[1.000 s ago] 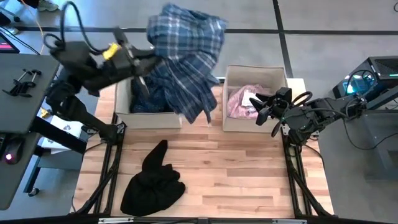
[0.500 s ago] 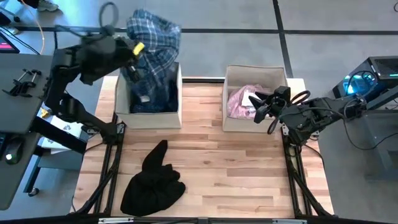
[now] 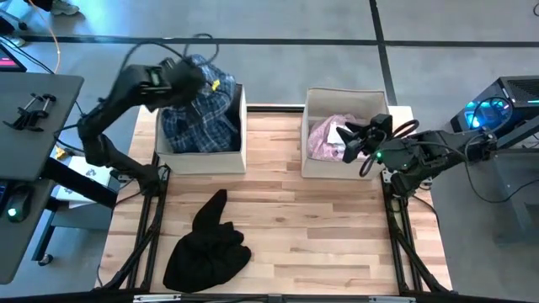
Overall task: Sort clothes
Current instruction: Put the blue pants into the left laundry bin
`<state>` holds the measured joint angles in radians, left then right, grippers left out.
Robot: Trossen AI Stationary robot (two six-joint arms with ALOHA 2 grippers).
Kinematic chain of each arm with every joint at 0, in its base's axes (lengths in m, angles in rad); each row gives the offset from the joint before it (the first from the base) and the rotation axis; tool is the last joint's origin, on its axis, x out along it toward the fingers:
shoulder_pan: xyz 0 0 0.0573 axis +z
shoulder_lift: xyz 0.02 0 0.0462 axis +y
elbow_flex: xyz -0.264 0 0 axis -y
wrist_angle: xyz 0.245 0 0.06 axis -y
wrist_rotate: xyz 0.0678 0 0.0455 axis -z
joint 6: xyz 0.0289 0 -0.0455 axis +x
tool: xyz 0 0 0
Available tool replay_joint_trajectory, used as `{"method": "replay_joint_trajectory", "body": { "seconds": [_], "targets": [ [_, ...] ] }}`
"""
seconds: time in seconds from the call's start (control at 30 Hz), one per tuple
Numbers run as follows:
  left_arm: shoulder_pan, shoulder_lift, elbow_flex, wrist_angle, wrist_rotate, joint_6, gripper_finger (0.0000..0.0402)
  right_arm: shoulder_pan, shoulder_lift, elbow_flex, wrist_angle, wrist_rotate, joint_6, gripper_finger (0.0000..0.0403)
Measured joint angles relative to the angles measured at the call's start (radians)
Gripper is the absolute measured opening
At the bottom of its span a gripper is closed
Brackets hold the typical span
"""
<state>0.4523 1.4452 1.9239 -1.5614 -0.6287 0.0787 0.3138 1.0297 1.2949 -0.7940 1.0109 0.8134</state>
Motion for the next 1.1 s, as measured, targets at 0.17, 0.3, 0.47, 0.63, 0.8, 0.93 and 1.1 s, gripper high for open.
{"method": "replay_joint_trajectory", "body": {
  "seconds": [0.17, 0.3, 0.47, 0.63, 0.8, 0.93, 1.1],
  "targets": [
    [0.045, 0.0, -0.208, 0.079, 0.098, -0.023, 0.0001, 0.0, 0.014, 0.0, 0.002, -0.024, 0.035, 0.0173],
    [0.067, 0.0, -0.388, 0.217, 0.221, -0.023, 0.0001, 0.0, 0.042, 0.0, 0.003, -0.036, 0.052, 0.0173],
    [0.077, 0.0, -0.621, 0.404, 0.314, -0.026, 0.0001, 0.0, 0.094, 0.0, 0.003, -0.084, 0.084, 0.0173],
    [0.086, 0.0, -0.838, 0.559, 0.357, -0.029, 0.0001, 0.0, 0.153, 0.0, 0.006, -0.157, 0.126, 0.0173],
    [0.113, -0.001, -1.013, 0.712, 0.45, -0.056, 0.0001, 0.0, 0.209, 0.0, 0.006, -0.231, 0.175, 0.0173],
    [0.133, -0.003, -1.085, 0.783, 0.517, -0.082, 0.0001, 0.0, 0.245, 0.0, 0.007, -0.282, 0.209, 0.0173],
    [0.161, -0.002, -1.079, 0.784, 0.54, -0.083, 0.0001, 0.0, 0.267, 0.0, 0.021, -0.291, 0.218, 0.0173]
  ]
}}
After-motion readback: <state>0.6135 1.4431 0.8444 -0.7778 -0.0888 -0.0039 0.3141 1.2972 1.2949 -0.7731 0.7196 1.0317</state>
